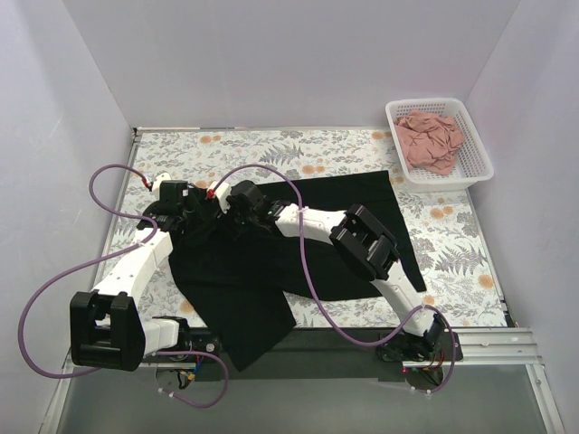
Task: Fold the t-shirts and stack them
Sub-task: Fold the tshirt
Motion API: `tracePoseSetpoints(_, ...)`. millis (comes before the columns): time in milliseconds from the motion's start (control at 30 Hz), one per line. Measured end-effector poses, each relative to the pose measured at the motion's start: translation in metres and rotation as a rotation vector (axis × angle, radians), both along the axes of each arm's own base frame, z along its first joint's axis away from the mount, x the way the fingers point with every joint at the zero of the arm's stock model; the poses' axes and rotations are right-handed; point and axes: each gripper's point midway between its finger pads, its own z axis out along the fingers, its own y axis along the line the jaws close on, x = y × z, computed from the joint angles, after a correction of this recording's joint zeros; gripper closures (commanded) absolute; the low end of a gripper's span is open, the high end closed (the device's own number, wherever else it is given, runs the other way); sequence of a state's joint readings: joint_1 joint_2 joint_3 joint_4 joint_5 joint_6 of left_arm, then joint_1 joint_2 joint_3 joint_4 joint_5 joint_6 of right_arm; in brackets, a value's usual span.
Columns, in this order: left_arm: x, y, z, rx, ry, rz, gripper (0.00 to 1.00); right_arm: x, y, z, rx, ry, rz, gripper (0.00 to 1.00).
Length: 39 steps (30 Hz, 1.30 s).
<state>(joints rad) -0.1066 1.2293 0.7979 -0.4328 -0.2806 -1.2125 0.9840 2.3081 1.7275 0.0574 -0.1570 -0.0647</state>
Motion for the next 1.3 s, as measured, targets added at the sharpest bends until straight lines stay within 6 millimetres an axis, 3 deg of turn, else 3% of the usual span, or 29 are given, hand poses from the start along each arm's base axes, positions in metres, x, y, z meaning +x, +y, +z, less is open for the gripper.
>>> tracePoseSetpoints(133, -0.001, 0.000, -0.001, 0.000, 0.003, 0.000, 0.40, 0.008, 0.002, 0.004, 0.006, -0.022, -0.029, 0.48)
tracePoseSetpoints(333, -0.001, 0.001, -0.001, 0.000, 0.002, 0.002, 0.40, 0.019, 0.007, 0.014, 0.025, -0.060, -0.062, 0.71)
tracePoseSetpoints(633, -0.001, 0.002, -0.002, -0.001, 0.003, 0.008, 0.40, 0.021, 0.007, 0.011, 0.015, -0.076, -0.055, 0.99)
tracePoseSetpoints(967, -0.011, 0.009, -0.016, -0.040, 0.045, 0.074, 0.42, 0.015, 0.002, 0.001, -0.009, -0.074, -0.019, 0.99)
tracePoseSetpoints(1200, -0.020, 0.015, -0.047, -0.103, 0.127, 0.118, 0.55, 0.013, 0.003, 0.001, -0.007, -0.075, -0.006, 0.99)
tracePoseSetpoints(1300, -0.022, 0.015, -0.061, -0.127, 0.175, 0.122, 0.55, 0.013, 0.003, 0.001, -0.007, -0.076, -0.002, 0.99)
